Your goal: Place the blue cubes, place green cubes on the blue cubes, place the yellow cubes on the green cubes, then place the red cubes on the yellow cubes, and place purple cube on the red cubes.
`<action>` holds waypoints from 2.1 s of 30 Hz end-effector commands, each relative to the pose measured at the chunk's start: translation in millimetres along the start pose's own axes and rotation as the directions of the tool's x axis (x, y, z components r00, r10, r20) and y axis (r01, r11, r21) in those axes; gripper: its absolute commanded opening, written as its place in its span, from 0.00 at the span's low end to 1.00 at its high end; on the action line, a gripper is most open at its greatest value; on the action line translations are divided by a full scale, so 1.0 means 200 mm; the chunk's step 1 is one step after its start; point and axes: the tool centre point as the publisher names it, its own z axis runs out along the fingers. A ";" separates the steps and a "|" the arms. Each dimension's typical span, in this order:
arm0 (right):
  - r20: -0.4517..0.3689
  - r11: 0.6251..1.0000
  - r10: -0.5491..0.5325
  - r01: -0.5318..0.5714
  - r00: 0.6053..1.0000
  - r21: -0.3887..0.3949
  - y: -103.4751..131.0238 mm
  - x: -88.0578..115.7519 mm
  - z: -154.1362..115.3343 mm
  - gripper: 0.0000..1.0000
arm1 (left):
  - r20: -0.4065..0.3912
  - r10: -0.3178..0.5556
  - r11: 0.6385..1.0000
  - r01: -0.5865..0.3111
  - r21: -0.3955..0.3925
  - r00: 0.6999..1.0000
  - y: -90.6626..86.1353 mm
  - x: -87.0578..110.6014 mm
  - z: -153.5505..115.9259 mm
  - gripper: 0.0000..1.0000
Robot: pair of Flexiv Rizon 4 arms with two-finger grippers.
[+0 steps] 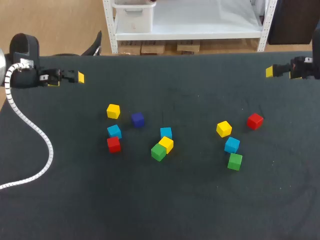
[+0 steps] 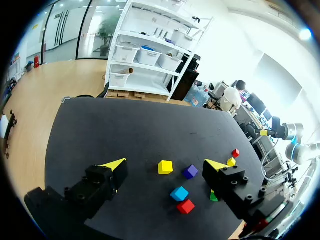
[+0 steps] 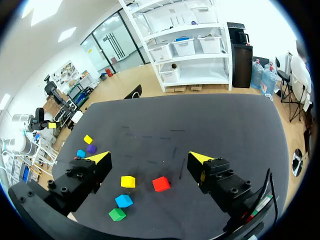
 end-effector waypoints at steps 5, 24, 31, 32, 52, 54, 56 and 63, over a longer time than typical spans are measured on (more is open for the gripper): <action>0.000 1.000 0.001 -0.001 1.000 0.003 0.00 0.00 0.00 1.00 | -0.005 -0.002 1.000 0.002 -0.008 1.000 -0.01 0.00 0.00 1.00; -0.092 0.642 -0.752 0.692 0.653 -0.331 -0.23 -0.03 -0.08 1.00 | -0.005 -0.002 1.000 0.002 -0.008 1.000 -0.01 0.00 0.00 1.00; -0.041 0.378 -0.906 0.759 0.422 -0.530 -0.36 -0.07 -0.14 1.00 | -0.005 -0.002 1.000 0.002 -0.008 1.000 -0.01 0.00 0.00 1.00; -0.041 0.378 -0.906 0.759 0.422 -0.530 -0.36 -0.07 -0.14 1.00 | -0.005 -0.002 1.000 0.002 -0.008 1.000 -0.01 0.00 0.00 1.00; -0.046 0.349 -0.918 0.751 0.393 -0.561 -0.40 -0.07 -0.07 1.00 | -0.005 -0.002 1.000 0.002 -0.008 1.000 -0.01 0.00 0.00 1.00; -0.029 0.351 -0.912 0.743 0.409 -0.570 -0.43 -0.07 -0.03 1.00 | -0.005 -0.002 1.000 0.002 -0.008 1.000 -0.01 0.00 0.00 1.00; -0.002 0.345 -0.907 0.740 0.421 -0.578 -0.46 -0.07 -0.01 1.00 | -0.005 -0.002 1.000 0.002 -0.008 1.000 -0.01 0.00 0.00 1.00; 0.097 0.288 -0.897 0.739 0.431 -0.609 -0.53 -0.07 0.09 1.00 | -0.005 -0.002 1.000 0.002 -0.008 1.000 -0.01 0.00 0.00 1.00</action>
